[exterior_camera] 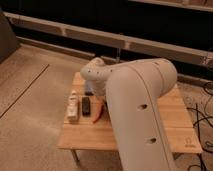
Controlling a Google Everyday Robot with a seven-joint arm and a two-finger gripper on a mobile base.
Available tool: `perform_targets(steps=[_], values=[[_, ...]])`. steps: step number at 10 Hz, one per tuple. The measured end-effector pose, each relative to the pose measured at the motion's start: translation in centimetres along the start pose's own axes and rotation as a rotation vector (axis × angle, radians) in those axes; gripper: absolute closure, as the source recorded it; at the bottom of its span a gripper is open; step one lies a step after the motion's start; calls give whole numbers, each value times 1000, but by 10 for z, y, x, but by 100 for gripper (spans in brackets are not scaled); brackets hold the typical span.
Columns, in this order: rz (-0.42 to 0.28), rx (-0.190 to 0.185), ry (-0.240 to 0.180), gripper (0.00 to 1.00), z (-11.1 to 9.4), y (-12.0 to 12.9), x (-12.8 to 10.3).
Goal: Drag the ceramic bowl in a circle
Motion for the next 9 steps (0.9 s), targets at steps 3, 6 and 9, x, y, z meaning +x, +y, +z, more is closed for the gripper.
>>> perform_targets(steps=[3, 6, 9], values=[[24, -58, -8, 100, -7, 15, 15], [64, -111, -28, 100, -23, 16, 33], [103, -141, -49, 100, -37, 7, 50]])
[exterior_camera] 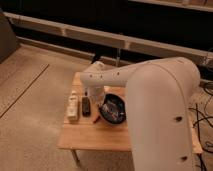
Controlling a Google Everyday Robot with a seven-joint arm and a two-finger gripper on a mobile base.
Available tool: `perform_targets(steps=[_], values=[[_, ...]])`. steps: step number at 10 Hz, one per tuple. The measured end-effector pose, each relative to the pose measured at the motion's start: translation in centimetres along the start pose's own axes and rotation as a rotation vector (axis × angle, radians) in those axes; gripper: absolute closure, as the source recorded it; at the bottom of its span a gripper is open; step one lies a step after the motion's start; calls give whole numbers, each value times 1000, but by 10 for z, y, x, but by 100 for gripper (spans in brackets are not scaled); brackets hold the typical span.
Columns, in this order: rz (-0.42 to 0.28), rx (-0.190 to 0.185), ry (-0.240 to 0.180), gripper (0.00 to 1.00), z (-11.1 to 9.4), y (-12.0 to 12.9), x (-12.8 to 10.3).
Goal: Drag the ceramic bowl in a circle
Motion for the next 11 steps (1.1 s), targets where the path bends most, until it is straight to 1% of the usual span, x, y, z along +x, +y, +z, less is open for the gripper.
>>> perform_targets(steps=[3, 6, 8, 10, 11], values=[[27, -7, -6, 100, -12, -12, 18], [73, 13, 8, 100, -20, -36, 35], [132, 27, 35, 100, -23, -58, 47], [203, 34, 74, 100, -17, -81, 51], [225, 37, 94, 100, -13, -87, 52]])
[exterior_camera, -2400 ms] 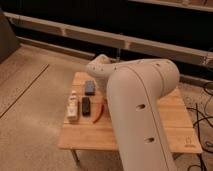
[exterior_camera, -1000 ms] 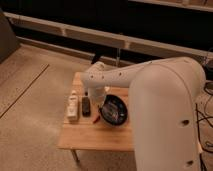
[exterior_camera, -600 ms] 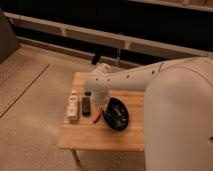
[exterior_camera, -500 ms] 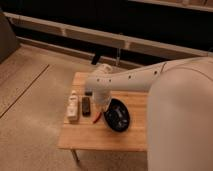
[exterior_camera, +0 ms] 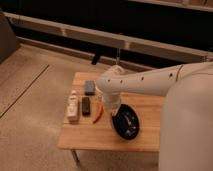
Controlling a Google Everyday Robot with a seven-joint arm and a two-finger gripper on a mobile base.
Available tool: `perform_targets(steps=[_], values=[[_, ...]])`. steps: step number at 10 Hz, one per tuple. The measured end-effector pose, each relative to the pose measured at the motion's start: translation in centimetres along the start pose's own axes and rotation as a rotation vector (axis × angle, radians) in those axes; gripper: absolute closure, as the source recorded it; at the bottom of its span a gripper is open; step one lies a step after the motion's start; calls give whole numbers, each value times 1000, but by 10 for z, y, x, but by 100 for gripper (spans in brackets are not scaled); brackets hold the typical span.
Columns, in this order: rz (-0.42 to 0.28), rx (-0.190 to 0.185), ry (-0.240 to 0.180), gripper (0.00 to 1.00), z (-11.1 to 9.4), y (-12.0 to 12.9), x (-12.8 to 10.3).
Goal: Drag the ceramic bowl in a circle
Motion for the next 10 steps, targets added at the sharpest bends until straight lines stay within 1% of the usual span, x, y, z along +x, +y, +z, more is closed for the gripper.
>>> perform_targets(steps=[2, 3, 4, 5, 6, 7, 8, 10], values=[[33, 17, 40, 100, 11, -10, -7], [50, 31, 55, 100, 15, -17, -14], [54, 35, 59, 100, 16, -19, -16], [72, 68, 75, 100, 19, -32, -34], [74, 94, 75, 100, 20, -42, -47], [76, 104, 72, 100, 20, -46, -57], [73, 111, 61, 100, 19, -48, -71], [53, 129, 44, 100, 18, -46, -89]])
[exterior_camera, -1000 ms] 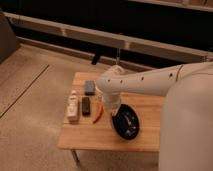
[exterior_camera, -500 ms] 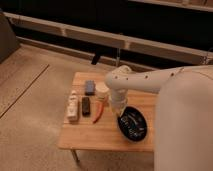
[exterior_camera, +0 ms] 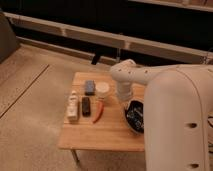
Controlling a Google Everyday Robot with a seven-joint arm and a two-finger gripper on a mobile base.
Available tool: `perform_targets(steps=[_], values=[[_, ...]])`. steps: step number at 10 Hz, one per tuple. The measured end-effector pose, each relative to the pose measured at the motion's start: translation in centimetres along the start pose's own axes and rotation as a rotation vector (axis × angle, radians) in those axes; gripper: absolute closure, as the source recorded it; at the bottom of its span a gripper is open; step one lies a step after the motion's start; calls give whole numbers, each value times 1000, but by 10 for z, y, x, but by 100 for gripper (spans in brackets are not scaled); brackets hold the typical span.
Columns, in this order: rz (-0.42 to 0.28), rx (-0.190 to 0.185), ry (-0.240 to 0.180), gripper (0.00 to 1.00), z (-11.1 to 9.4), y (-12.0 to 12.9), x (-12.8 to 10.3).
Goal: Drag the ceramic bowl in a circle
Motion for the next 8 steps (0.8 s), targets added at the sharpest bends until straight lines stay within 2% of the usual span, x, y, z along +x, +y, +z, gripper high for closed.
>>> perform_targets(steps=[4, 5, 8], values=[[-83, 46, -42, 100, -6, 23, -26], [-115, 56, -53, 100, -8, 36, -30], [-168, 50, -74, 100, -11, 63, -32]])
